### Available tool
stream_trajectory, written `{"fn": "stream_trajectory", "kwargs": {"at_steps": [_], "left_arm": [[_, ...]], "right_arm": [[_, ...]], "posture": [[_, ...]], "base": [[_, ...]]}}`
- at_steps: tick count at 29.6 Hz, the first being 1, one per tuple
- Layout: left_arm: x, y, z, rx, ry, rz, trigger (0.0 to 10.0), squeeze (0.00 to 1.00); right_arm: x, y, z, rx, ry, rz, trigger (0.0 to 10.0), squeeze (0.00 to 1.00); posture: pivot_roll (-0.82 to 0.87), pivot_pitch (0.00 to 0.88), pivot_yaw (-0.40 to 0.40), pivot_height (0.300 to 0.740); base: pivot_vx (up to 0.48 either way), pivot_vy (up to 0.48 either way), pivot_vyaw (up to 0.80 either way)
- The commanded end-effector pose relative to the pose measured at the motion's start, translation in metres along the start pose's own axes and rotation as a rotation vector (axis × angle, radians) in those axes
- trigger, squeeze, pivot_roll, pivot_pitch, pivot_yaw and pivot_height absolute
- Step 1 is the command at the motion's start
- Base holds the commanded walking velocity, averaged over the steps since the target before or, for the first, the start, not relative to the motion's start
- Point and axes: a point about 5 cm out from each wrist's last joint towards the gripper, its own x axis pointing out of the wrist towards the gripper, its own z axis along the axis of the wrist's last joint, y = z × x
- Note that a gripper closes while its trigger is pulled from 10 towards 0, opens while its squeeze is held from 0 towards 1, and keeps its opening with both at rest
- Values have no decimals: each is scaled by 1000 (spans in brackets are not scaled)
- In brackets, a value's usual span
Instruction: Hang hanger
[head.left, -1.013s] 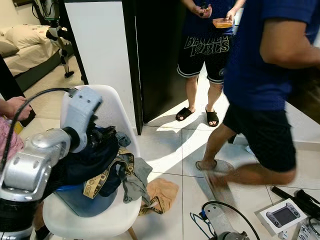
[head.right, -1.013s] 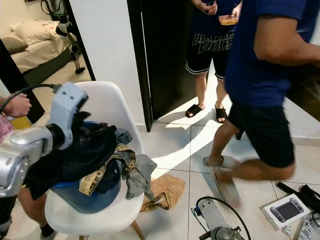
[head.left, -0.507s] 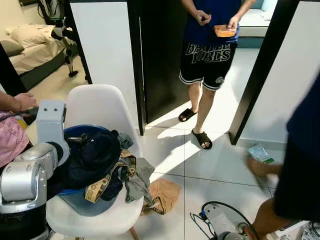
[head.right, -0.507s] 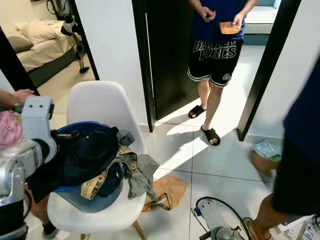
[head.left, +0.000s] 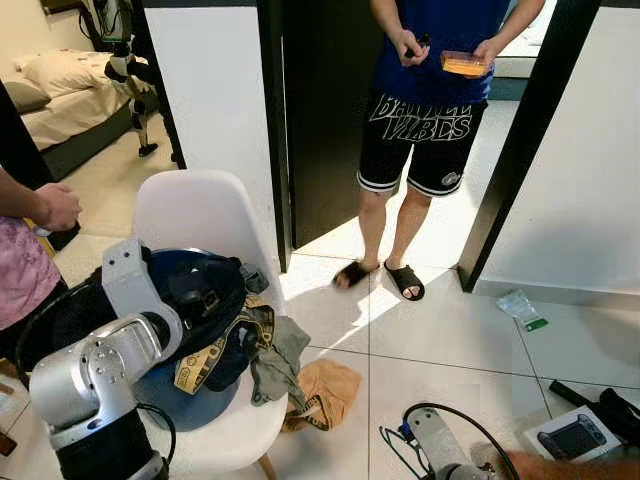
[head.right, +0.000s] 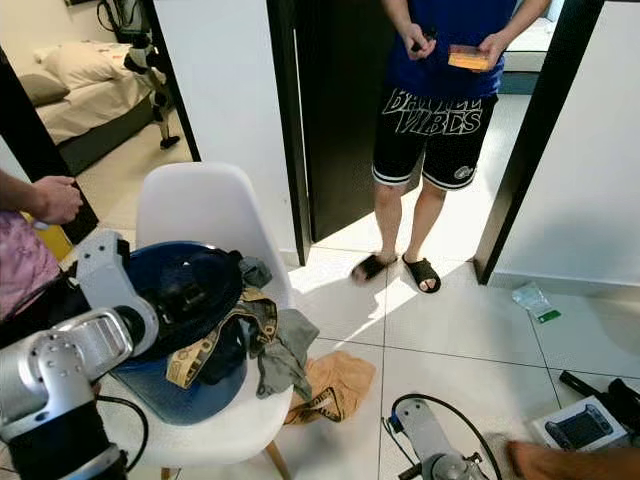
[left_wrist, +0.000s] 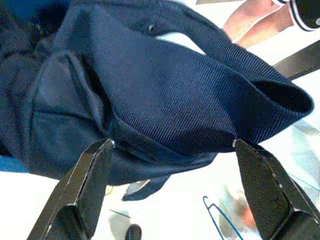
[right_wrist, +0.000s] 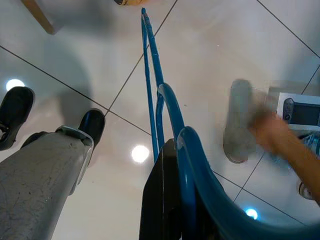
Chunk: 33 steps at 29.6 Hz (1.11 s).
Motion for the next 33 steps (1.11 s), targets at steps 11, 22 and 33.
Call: {"fn": "stream_trajectory", "kwargs": {"at_steps": [11, 22, 33], "left_arm": [[1, 21, -13, -34, 33, 116, 0, 0], [-1, 31, 22, 119, -130, 170, 0, 0], [-19, -4, 81, 345, -384, -51, 0, 0]], "right_arm": [[0, 1, 0, 5, -3, 5, 10000, 0], [0, 1, 1, 7, -6, 4, 10000, 0], [0, 1, 1, 1, -7, 5, 10000, 0]], "posture": [[18, 11, 10, 740], [21, 9, 8, 740], [25, 0, 11, 740]], "base": [[0, 0, 0], [0, 0, 0], [0, 0, 0]]}}
